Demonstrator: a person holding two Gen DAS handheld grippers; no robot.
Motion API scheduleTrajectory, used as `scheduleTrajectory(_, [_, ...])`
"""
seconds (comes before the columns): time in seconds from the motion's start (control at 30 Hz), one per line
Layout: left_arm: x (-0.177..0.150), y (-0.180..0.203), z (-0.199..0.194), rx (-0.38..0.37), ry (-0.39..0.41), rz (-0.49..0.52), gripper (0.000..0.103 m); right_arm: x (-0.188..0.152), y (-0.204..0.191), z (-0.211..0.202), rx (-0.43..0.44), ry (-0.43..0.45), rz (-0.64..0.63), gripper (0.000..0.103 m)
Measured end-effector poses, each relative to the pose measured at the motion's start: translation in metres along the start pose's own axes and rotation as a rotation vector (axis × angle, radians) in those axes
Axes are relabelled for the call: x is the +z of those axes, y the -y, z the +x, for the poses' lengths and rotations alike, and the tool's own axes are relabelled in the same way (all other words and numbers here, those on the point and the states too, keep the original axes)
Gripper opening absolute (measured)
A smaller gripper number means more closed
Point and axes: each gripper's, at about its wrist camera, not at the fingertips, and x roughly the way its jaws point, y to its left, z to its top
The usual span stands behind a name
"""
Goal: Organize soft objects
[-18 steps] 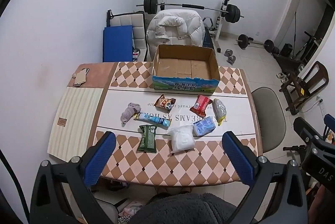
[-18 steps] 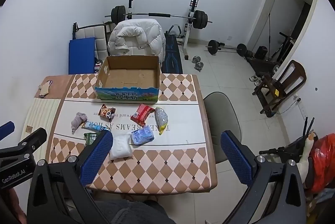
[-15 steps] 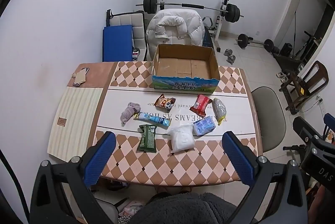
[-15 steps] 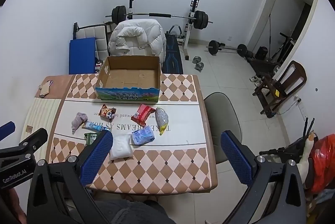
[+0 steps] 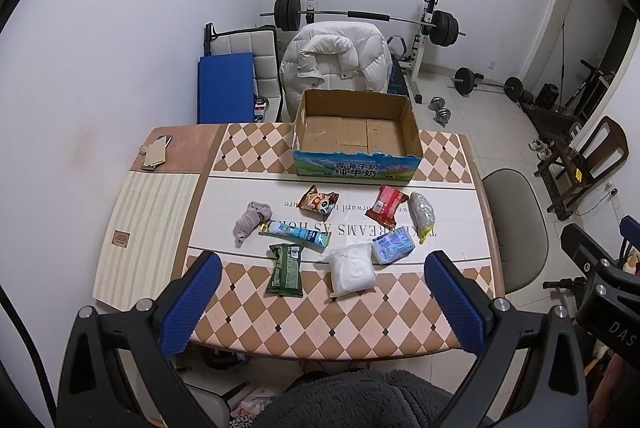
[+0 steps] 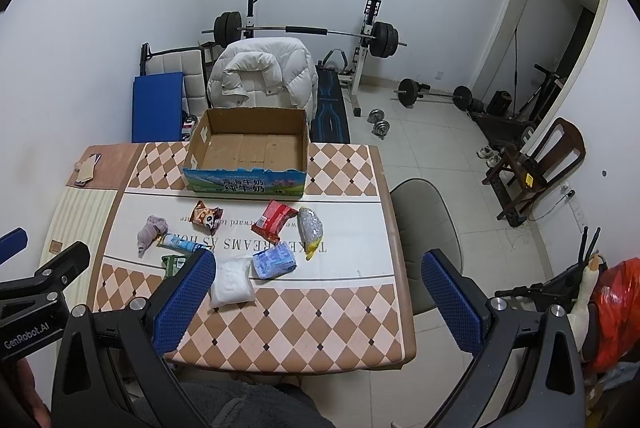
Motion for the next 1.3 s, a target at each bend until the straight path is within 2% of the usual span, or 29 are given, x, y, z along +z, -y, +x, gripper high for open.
scheduleTrajectory(1.3, [0.012,-0.003,-0.007,-0.007,0.009,-0.001,0.103,0.011,-0.008,-0.007,-0.007,0.016,-0.002,0.103])
